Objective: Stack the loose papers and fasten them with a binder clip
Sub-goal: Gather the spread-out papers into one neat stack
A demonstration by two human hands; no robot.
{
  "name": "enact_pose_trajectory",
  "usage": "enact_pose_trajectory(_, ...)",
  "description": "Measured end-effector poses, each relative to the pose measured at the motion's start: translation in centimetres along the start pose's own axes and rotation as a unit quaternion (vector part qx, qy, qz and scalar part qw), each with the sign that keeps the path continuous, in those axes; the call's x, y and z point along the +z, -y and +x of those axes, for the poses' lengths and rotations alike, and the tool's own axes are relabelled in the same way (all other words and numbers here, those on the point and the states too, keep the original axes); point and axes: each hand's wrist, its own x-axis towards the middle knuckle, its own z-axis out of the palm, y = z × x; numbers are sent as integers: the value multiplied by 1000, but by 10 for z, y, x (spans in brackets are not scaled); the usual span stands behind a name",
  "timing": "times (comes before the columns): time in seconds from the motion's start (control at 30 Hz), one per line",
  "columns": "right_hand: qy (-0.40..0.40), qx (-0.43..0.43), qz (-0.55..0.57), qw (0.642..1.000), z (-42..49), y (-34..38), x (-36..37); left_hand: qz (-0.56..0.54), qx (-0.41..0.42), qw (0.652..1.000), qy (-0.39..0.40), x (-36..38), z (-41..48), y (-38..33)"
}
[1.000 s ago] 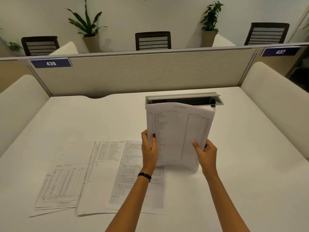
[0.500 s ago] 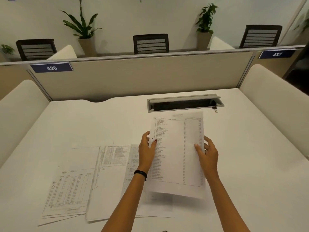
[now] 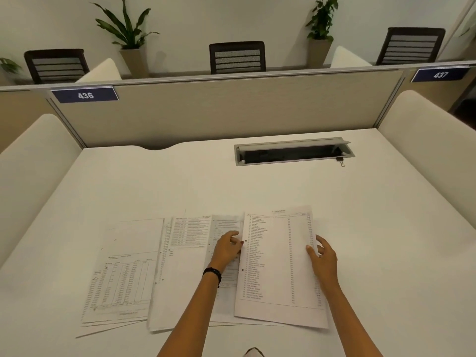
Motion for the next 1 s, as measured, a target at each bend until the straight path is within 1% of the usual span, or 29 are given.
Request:
enact_pose_trajectory(0.07, -9, 3, -13, 1000, -2, -5, 0, 1, 15, 999, -48, -5, 0, 7)
enact_pose_trajectory(0.17, -25, 2, -29, 999, -5, -9, 1, 12, 46, 988, -145, -14, -2, 15)
enact_pose_trajectory(0.23, -35, -10, -35, 999, -6, -9, 2, 48, 55, 975, -208, -19, -4, 19)
enact_pose_trajectory(0.3, -46, -14, -38, 998, -6, -10, 3, 92, 43, 965, -243, -23, -3, 25)
enact_pose_trajectory(0.4, -49, -17, -31, 998, -6, -10, 6, 99, 22, 968, -231, -27, 0, 33)
enact_pose_trajectory(0.7, -40, -70, -89, 993, -11, -13, 26, 65, 17, 976, -205, -27, 6, 31)
enact_pose_trajectory(1.0, -23, -101, -117, 988, -23, -15, 49, 28, 31, 974, -221, -24, 13, 41)
